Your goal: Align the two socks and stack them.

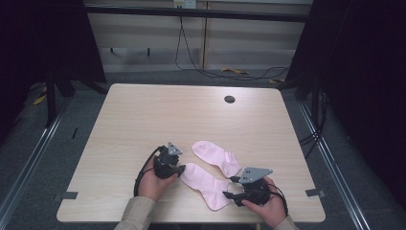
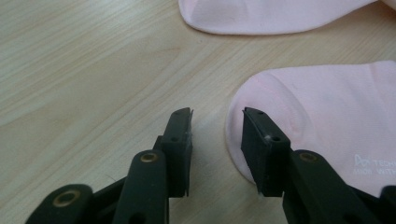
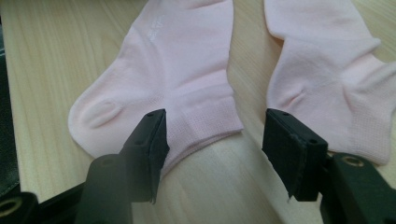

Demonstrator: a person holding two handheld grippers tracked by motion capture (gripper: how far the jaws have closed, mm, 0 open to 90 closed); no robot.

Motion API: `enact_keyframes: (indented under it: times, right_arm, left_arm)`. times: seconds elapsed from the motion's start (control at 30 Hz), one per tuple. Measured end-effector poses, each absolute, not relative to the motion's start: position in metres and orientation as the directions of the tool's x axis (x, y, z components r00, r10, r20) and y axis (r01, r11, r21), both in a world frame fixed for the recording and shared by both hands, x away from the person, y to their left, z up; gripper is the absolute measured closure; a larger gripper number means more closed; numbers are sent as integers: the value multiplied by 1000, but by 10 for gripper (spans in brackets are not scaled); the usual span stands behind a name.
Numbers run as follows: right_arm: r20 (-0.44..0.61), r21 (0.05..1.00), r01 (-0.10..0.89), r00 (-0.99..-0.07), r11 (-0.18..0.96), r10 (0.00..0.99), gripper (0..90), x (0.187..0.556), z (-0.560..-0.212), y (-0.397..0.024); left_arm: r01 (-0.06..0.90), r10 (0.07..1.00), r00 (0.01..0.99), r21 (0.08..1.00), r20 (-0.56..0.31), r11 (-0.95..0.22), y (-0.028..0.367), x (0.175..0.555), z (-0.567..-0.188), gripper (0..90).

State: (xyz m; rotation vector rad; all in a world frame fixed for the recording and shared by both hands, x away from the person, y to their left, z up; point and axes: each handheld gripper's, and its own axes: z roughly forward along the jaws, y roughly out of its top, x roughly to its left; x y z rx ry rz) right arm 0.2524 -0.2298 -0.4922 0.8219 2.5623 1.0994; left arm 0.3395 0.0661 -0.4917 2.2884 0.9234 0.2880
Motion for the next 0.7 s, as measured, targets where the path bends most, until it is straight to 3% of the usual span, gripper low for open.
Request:
enact_keyframes:
  times: [0.53, 0.7]
  right_arm:
    - [19, 705, 433, -803, 562, 595, 403, 251, -494, -235]
    - [32, 701, 453, -792, 551, 610, 489, 251, -493, -238]
  left_arm:
    - [555, 673, 738, 615, -53, -560, 62, 340, -489, 752]
    - [554, 666, 743, 615, -61, -561, 61, 340, -489, 787]
